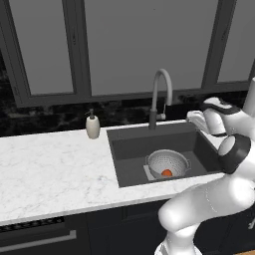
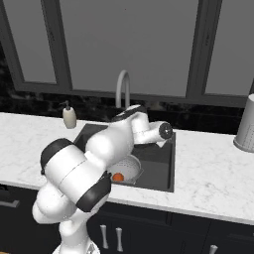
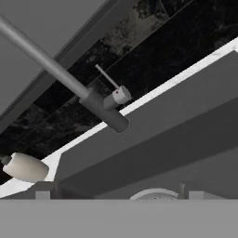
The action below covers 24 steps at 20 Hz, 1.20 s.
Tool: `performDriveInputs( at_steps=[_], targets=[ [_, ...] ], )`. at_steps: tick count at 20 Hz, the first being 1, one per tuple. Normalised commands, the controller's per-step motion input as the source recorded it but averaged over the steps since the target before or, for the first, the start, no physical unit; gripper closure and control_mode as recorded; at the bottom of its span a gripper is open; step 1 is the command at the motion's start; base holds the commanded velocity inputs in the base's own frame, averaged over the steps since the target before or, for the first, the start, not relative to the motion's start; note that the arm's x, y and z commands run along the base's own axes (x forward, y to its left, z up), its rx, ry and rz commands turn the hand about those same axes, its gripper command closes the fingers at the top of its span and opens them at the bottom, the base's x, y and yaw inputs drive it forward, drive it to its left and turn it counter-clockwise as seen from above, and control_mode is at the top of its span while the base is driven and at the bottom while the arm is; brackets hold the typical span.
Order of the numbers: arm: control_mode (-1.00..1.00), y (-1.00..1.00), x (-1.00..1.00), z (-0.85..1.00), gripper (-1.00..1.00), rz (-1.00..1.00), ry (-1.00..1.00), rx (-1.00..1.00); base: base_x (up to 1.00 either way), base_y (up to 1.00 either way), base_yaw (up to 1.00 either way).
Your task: Put the colander in the sink, put the orange in the colander, and turn on the sink faucet and pour water over the colander.
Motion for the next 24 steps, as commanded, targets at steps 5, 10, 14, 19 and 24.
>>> performDriveInputs(
  at_steps=[5,10,14,19,24],
  targets=[
    [-1.0,0.0,0.51,-0.07,-1.0,0.0,-0.01,0.15,0.0,0.0,0.0],
    [-1.0,0.08,0.37,-0.11,-1.0,0.0,-0.06,0.05,0.0,0.0,0.0],
    [-1.0,0.22,0.25,-0.11,-1.0,0.0,-0.06,0.0,0.0,0.0,0.0],
    [-1.0,0.27,0.14,-0.01,-1.0,0.0,-0.1,0.0,0.0,0.0,0.0],
    [-1.0,0.25,0.31,0.0,-1.0,0.0,-0.06,0.0,0.0,0.0,0.0]
  ],
)
